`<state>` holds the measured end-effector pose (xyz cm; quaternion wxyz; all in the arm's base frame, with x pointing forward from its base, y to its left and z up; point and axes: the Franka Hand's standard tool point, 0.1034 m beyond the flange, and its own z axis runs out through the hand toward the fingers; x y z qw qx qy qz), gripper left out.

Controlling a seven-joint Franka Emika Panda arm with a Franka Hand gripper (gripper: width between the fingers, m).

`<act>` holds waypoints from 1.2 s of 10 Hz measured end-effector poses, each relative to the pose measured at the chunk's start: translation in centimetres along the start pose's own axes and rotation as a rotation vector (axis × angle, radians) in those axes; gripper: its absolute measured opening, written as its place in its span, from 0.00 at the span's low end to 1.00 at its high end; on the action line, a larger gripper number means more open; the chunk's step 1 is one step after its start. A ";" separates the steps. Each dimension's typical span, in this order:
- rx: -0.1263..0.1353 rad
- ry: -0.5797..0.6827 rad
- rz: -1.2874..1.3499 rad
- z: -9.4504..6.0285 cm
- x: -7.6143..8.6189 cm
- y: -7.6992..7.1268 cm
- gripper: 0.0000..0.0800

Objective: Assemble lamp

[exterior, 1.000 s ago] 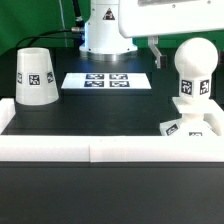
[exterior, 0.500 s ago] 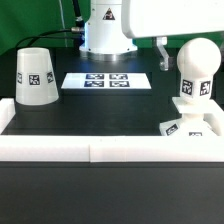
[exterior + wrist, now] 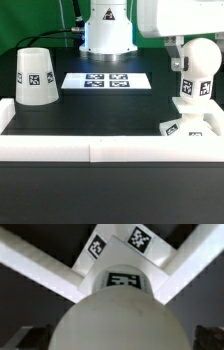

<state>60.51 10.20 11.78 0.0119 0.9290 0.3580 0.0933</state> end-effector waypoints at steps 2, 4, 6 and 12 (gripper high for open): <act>-0.006 -0.009 -0.116 -0.2 0.3 0.0 0.87; -0.017 -0.015 -0.271 -0.3 0.5 0.0 0.87; -0.024 -0.020 -0.452 -0.3 0.4 0.3 0.87; -0.026 -0.018 -0.419 -0.3 0.3 0.5 0.72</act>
Offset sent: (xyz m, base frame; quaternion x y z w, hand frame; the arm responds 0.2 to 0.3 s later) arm 0.0069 0.0047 0.0049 -0.0060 -0.0104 -0.2047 0.9787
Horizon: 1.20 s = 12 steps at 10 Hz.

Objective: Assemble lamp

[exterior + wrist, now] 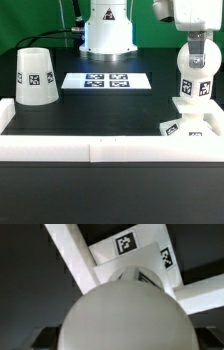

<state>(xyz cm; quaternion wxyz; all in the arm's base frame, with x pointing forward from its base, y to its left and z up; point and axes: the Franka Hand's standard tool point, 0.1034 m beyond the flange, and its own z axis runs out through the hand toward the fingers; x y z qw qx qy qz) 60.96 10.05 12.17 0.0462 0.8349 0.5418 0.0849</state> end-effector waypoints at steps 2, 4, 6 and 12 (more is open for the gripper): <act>-0.003 0.006 0.163 0.0 0.1 0.0 0.72; -0.006 0.011 0.315 0.0 0.1 0.0 0.72; -0.014 0.021 0.498 -0.1 0.2 0.2 0.72; -0.034 0.048 1.052 -0.1 -0.4 0.9 0.72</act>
Offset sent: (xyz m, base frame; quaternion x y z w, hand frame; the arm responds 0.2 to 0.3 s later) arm -0.0052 0.0019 -0.0017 -0.0011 0.0105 0.1880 0.9821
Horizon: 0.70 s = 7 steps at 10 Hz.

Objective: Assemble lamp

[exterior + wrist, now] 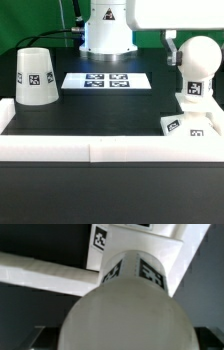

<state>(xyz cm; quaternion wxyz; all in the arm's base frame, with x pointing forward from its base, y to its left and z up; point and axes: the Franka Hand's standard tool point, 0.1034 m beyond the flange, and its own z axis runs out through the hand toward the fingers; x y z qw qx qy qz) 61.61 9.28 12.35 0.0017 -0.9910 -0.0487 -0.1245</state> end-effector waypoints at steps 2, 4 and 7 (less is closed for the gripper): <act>0.002 0.007 0.141 0.1 -0.2 0.3 0.72; 0.008 -0.003 0.319 0.3 -0.6 0.3 0.72; 0.019 -0.028 0.557 0.4 -0.9 0.2 0.72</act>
Offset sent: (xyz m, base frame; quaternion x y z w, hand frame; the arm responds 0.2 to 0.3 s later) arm -0.0092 -0.0002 -0.0020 -0.0138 -0.0046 0.2440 0.9697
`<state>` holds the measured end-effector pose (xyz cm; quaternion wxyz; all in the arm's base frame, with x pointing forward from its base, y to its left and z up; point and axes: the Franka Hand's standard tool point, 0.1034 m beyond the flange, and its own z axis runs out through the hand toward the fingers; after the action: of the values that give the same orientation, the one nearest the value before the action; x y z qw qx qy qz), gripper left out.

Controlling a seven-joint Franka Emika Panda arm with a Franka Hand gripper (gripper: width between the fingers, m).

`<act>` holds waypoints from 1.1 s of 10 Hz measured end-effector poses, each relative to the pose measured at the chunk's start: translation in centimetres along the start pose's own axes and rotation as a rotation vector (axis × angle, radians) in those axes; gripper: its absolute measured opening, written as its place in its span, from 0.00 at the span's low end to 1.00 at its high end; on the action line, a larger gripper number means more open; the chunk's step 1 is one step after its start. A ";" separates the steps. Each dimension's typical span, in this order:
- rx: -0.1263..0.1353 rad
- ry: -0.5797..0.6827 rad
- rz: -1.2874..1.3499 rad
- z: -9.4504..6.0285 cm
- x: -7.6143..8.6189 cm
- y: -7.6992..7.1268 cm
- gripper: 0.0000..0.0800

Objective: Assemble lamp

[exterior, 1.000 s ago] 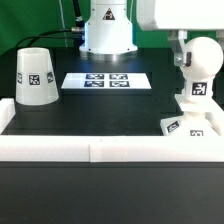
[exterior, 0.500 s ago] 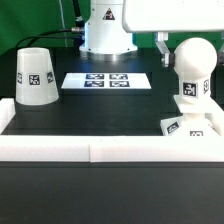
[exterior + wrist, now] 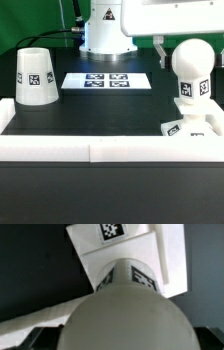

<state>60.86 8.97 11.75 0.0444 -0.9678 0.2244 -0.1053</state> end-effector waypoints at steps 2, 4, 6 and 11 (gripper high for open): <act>0.011 -0.036 0.214 0.1 -0.3 0.1 0.72; 0.017 -0.056 0.324 0.2 -0.5 0.1 0.72; 0.020 -0.061 0.349 0.2 -0.6 0.1 0.72; 0.030 -0.055 0.024 0.2 -0.8 -0.4 0.87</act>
Offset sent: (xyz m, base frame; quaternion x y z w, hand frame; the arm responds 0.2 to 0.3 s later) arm 0.0035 -0.0014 -0.0033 -0.0066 -0.0166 0.1665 0.9859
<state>60.39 9.63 11.49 0.0664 -0.9668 0.2329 -0.0813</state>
